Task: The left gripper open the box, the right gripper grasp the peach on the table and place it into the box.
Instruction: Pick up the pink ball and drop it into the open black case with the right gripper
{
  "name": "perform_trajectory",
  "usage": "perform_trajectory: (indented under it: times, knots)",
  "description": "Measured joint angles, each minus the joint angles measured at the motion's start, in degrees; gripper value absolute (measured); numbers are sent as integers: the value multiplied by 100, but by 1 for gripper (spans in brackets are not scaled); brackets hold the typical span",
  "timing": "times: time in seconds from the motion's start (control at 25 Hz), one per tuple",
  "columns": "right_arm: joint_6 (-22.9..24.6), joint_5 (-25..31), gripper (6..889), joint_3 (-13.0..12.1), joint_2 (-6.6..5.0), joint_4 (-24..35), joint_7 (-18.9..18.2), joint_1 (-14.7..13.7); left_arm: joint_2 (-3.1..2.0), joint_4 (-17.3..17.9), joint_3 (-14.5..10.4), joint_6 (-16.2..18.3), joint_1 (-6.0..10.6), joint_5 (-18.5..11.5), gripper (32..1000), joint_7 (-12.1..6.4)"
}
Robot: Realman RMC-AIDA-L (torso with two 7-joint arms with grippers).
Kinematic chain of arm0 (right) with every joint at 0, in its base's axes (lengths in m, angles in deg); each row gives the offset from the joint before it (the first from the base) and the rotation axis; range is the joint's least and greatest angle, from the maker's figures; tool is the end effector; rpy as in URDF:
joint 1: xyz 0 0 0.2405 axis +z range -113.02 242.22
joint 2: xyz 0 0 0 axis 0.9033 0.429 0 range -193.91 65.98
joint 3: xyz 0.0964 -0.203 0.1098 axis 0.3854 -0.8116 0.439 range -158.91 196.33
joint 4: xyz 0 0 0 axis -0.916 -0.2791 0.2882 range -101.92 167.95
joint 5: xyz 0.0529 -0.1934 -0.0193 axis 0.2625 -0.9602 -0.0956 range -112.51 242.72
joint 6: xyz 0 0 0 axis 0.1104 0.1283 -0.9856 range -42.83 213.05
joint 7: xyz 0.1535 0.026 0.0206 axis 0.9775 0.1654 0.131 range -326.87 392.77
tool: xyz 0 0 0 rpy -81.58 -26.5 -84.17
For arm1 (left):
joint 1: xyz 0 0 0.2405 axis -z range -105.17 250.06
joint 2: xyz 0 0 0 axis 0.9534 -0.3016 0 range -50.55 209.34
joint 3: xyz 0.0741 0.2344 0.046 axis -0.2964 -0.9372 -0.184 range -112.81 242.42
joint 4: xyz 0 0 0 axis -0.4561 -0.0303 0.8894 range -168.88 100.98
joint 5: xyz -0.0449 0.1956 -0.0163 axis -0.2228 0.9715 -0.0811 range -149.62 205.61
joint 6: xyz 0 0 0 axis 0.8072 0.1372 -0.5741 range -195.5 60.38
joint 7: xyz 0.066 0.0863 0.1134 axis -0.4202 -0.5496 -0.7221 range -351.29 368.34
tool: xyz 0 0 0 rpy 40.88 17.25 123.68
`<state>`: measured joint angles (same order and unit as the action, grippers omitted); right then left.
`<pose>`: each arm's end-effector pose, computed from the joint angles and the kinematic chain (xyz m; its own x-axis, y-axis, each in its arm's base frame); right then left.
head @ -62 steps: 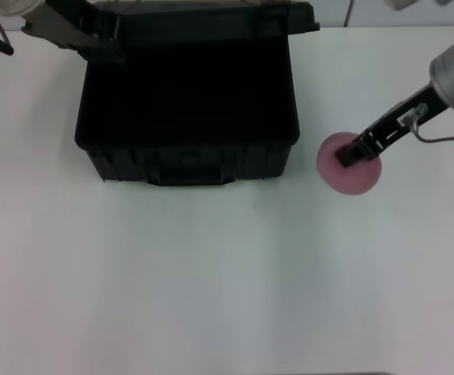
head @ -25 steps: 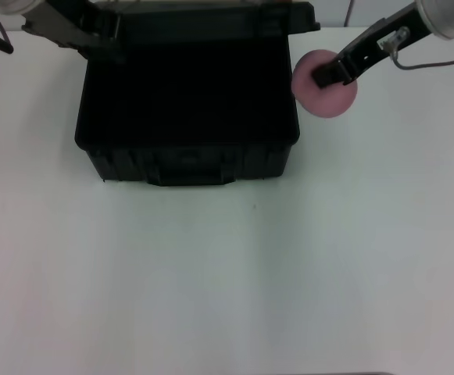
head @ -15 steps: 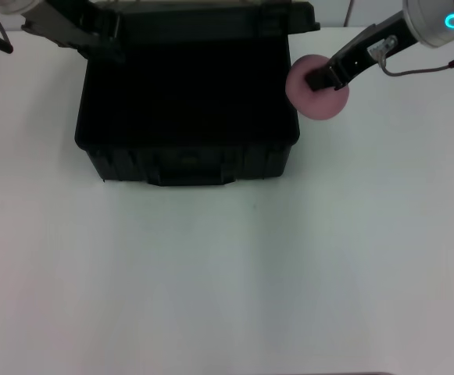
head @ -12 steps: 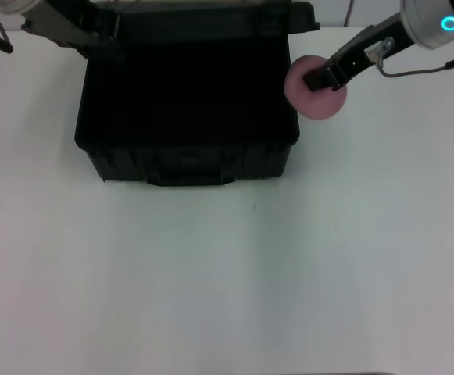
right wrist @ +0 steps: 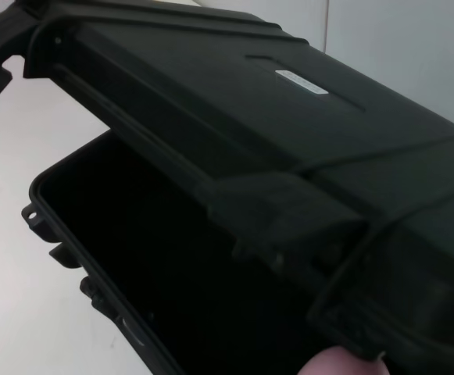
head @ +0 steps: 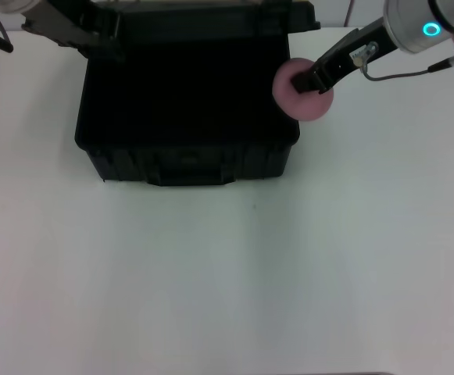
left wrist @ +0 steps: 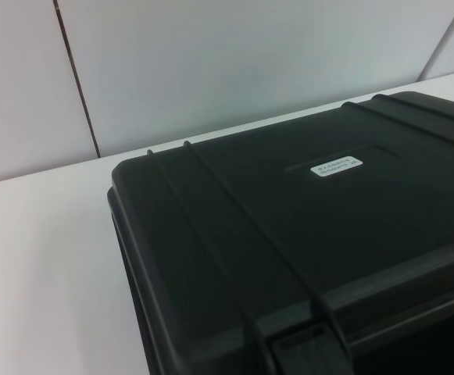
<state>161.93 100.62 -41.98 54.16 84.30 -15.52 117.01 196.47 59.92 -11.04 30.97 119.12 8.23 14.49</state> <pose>0.1509 0.4207 -0.0151 0.8192 -0.5732 0.0180 -0.5283 -0.7666 -0.3650 -0.0913 0.3806 0.0613 0.5362 0.8179 0.2088 0.7036 -0.2964 -0.6458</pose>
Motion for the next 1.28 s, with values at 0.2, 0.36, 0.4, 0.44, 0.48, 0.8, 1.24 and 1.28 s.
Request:
perform_trajectory:
  times: [0.2, 0.36, 0.4, 0.44, 0.48, 0.8, 1.24, 1.28]
  knots:
    - [-182, 16, 44, -143, 0, -153, -5, 53, 0, 0, -5, 0, 0, 0, 382, 0]
    - [-313, 141, 44, -306, 7, -220, -10, 64, 0, 0, -9, 0, 0, 0, 382, 0]
    - [-346, 188, 44, -352, 8, -234, -10, 65, 0, 0, -9, 0, 1, 0, 382, 0]
    - [-379, 212, 44, -392, 8, -248, -11, 66, 0, 0, -10, 0, 0, 0, 382, 0]
    - [-424, 235, 44, -430, 8, -263, -11, 66, 0, 0, -10, 0, 1, 0, 382, 0]
    - [-611, 285, 45, -554, 8, -315, -13, 83, 4, 0, -16, -5, 0, 0, 381, 0]
    - [-965, 289, 45, -611, 11, -730, -101, 285, 9, 0, -18, -9, 16, 0, 382, 0]
    - [-986, 289, 45, -616, 13, -739, -101, 293, 9, 0, -20, -9, 24, 0, 382, 0]
